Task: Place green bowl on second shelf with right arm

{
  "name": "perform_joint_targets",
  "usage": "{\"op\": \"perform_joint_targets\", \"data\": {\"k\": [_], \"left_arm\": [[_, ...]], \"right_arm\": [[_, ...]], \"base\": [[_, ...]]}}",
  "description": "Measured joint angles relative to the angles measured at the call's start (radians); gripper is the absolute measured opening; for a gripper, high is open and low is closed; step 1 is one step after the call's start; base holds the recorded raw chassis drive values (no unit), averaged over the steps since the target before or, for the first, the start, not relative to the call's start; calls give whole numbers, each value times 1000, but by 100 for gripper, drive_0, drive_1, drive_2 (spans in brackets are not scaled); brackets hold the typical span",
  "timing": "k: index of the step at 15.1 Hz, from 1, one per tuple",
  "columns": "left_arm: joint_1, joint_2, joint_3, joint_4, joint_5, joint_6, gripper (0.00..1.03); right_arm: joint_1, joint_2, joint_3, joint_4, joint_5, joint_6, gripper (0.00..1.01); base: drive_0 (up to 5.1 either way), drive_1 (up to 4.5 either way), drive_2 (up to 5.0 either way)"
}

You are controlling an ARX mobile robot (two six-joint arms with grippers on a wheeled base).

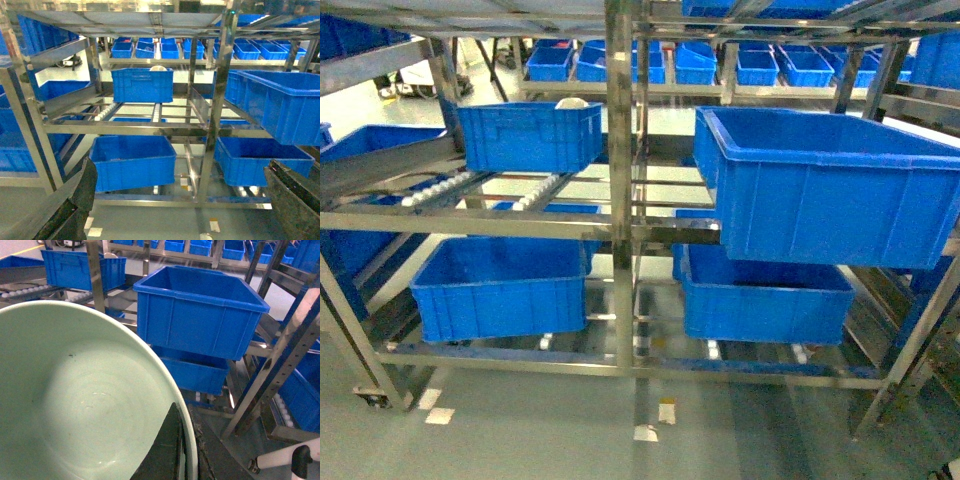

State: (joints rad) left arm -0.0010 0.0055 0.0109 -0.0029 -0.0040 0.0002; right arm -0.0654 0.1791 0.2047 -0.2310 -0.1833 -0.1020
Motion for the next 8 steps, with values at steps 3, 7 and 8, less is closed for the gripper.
{"op": "perform_joint_targets", "data": {"k": [3, 7, 8], "left_arm": [[0, 0, 0, 1, 2, 0, 98], [0, 0, 0, -1, 2, 0, 98], [0, 0, 0, 1, 3, 0, 98]], "right_arm": [[0, 0, 0, 5, 0, 0, 2], [0, 0, 0, 3, 0, 0, 2], [0, 0, 0, 3, 0, 0, 2]], "base": [[-4, 404, -413], [-10, 410, -430], [-7, 417, -431]]}}
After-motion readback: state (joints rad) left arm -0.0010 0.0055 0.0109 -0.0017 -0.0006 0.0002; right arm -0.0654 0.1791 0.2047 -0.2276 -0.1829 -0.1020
